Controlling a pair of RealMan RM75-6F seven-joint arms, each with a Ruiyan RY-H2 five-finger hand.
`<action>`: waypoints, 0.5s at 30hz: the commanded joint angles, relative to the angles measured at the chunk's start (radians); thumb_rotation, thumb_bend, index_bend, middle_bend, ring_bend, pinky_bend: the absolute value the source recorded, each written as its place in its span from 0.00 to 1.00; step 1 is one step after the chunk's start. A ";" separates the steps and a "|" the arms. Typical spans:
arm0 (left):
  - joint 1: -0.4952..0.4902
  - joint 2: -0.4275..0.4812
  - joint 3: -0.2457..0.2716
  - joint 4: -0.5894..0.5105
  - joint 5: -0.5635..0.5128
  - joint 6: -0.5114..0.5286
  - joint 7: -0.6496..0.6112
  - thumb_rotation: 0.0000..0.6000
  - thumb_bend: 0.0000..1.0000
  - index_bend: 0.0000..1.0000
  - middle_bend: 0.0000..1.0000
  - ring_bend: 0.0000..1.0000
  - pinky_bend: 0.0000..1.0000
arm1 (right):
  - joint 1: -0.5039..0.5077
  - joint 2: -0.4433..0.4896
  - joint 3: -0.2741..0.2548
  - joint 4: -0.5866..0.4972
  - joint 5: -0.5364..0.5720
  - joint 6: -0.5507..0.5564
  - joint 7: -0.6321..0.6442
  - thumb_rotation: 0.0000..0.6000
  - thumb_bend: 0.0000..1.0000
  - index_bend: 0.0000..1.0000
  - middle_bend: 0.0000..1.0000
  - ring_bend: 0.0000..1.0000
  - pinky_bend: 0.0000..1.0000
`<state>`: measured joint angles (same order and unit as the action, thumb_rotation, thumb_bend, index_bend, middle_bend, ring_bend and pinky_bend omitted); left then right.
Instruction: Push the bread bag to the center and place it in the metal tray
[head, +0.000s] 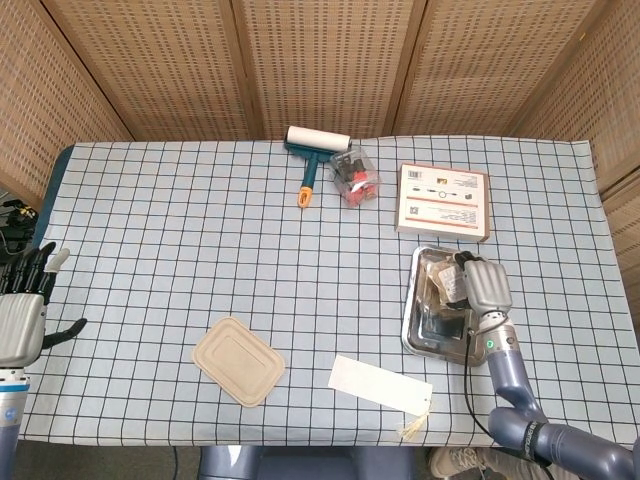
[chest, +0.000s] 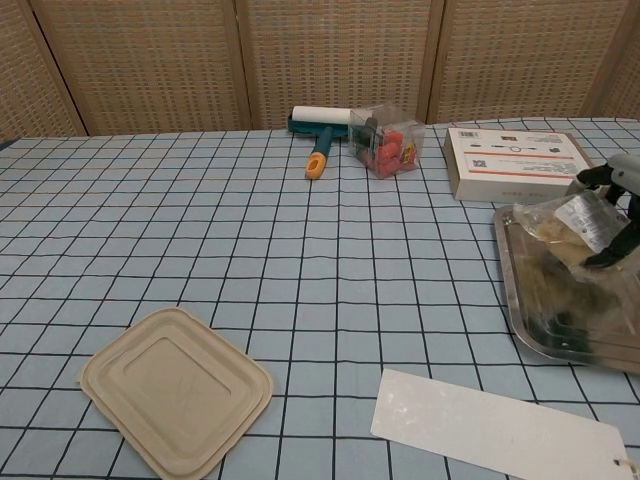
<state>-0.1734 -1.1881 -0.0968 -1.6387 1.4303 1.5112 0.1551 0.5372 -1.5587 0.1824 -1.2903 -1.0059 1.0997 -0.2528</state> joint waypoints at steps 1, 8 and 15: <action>0.001 -0.001 -0.001 0.001 0.002 0.000 -0.001 1.00 0.05 0.00 0.00 0.00 0.00 | -0.004 -0.004 0.000 -0.002 0.003 -0.010 0.002 1.00 0.13 0.44 0.22 0.24 0.28; 0.003 0.000 -0.005 0.003 0.001 -0.002 -0.007 1.00 0.05 0.00 0.00 0.00 0.00 | -0.016 0.003 0.005 -0.033 -0.015 0.033 -0.043 1.00 0.12 0.17 0.00 0.00 0.00; 0.008 0.002 -0.006 0.001 0.009 0.006 -0.010 1.00 0.05 0.00 0.00 0.00 0.00 | -0.066 0.067 -0.003 -0.154 -0.060 0.131 -0.075 1.00 0.12 0.10 0.00 0.00 0.00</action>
<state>-0.1657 -1.1867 -0.1028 -1.6373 1.4388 1.5163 0.1453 0.4961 -1.5236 0.1867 -1.3942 -1.0411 1.1916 -0.3180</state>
